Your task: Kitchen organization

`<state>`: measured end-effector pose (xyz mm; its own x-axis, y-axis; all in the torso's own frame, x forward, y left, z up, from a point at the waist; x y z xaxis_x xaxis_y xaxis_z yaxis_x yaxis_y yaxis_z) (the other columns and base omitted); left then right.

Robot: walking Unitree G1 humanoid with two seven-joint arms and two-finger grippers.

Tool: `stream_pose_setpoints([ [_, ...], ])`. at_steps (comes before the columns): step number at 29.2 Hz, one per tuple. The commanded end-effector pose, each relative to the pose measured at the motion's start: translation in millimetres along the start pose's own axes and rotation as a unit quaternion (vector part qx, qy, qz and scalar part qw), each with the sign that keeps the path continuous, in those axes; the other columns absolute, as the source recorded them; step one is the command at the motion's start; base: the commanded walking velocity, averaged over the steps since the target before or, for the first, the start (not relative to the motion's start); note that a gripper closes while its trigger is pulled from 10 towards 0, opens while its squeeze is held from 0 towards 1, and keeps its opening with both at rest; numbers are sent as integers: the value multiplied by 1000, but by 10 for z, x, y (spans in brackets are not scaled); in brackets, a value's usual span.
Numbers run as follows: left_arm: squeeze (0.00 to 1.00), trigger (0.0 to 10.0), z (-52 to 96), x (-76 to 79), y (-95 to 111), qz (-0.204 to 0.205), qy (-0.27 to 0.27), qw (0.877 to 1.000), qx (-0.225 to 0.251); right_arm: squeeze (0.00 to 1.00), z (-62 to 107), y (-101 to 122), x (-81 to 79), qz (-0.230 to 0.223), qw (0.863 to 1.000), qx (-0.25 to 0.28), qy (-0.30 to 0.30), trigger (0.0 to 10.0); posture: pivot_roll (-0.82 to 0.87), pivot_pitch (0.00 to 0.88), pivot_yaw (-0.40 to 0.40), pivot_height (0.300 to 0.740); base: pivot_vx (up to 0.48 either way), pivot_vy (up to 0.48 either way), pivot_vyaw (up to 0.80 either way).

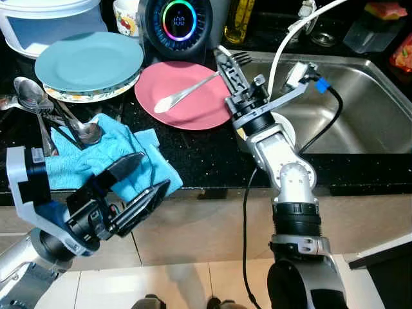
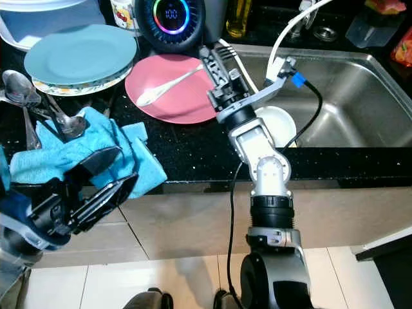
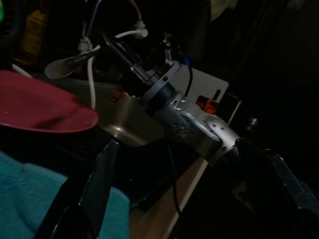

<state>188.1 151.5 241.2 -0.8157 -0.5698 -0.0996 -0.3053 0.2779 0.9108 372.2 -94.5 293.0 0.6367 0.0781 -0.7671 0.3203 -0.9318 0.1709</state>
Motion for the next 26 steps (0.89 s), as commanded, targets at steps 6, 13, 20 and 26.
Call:
stream_pose_setpoints([
  [6, 0, 10000, -104, -98, 70, -25, 39, 999, 20, 0, -7, 222, 72, 57, 996, 47, -44, 0, 173, 147, -88, 740, 0, 0, 0],
  [13, 0, 10000, -287, -154, -79, -39, 78, 996, 19, 0, 62, 875, 169, 201, 952, 170, -157, 0, 174, 145, -88, 740, 0, 0, 0],
  [20, 0, 10000, -322, -102, -260, -25, 67, 997, -9, 0, 301, 1428, 80, 200, 925, 267, -182, 0, 160, 144, -80, 740, 0, 0, 0],
  [26, 0, 10000, -324, -168, -454, -37, 92, 994, -43, 0, 456, 1535, 188, 451, 819, 201, -293, 0, 146, 142, -67, 740, 0, 0, 0],
])
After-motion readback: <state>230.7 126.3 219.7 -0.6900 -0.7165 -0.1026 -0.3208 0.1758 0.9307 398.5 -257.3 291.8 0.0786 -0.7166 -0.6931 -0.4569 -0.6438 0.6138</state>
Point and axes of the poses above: a point about 5 cm out from each wrist's last joint towards the gripper, its own z axis pointing back from the gripper into the wrist, its own y axis along the axis of the wrist's last joint, x = y × z, the point moved 2 cm from there along -z, pointing out of the wrist towards the gripper, and after that the axes turned 15 degrees about -z, right-handed, at the moved point
